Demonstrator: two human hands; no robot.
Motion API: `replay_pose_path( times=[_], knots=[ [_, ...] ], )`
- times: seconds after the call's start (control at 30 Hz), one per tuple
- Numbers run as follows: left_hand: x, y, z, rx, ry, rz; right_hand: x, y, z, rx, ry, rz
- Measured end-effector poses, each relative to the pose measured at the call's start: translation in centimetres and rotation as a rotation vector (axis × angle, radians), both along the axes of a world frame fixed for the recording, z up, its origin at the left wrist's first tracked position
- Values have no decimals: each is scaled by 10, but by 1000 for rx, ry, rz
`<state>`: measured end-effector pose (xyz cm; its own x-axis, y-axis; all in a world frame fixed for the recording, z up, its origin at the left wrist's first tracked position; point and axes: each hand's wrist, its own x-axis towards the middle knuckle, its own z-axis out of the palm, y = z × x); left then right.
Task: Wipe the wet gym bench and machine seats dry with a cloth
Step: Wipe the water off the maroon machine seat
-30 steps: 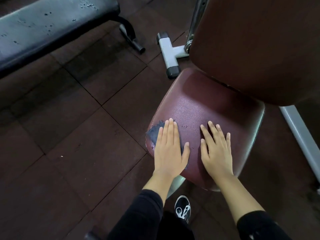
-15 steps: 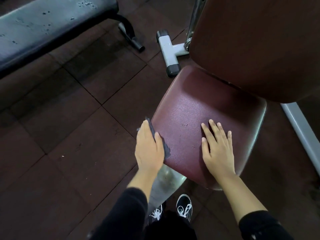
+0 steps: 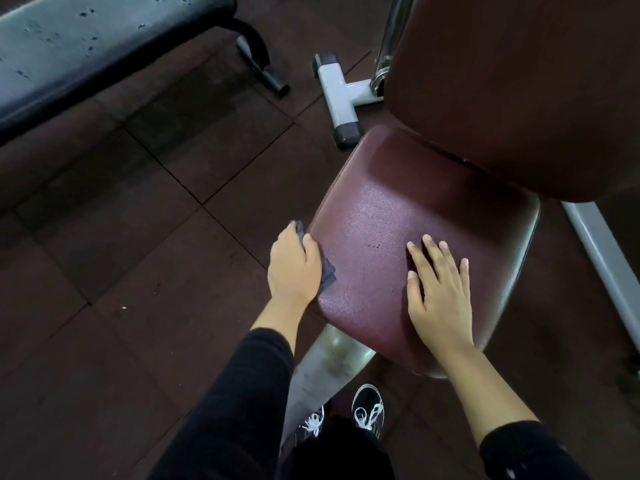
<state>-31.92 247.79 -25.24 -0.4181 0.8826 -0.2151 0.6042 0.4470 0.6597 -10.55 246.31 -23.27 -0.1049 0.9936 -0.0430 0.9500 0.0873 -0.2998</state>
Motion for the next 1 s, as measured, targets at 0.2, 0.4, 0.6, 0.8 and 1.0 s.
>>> replay_pose_path(
  times=[0.2, 0.4, 0.6, 0.8, 1.0],
  knots=[
    [23, -53, 6, 121, -81, 173, 2, 0, 1, -27, 41, 12],
    [37, -57, 7, 233, -29, 262, 6, -10, 4, -17, 246, -104],
    [54, -36, 25, 326, -31, -209, -12, -44, 6, 183, 362, -8],
    [51, -14, 43, 418, -105, -354, -48, -50, 14, 112, 429, 32],
    [8, -24, 21, 227, -14, -103, -89, -23, 19, 32, 87, 174]
  ],
)
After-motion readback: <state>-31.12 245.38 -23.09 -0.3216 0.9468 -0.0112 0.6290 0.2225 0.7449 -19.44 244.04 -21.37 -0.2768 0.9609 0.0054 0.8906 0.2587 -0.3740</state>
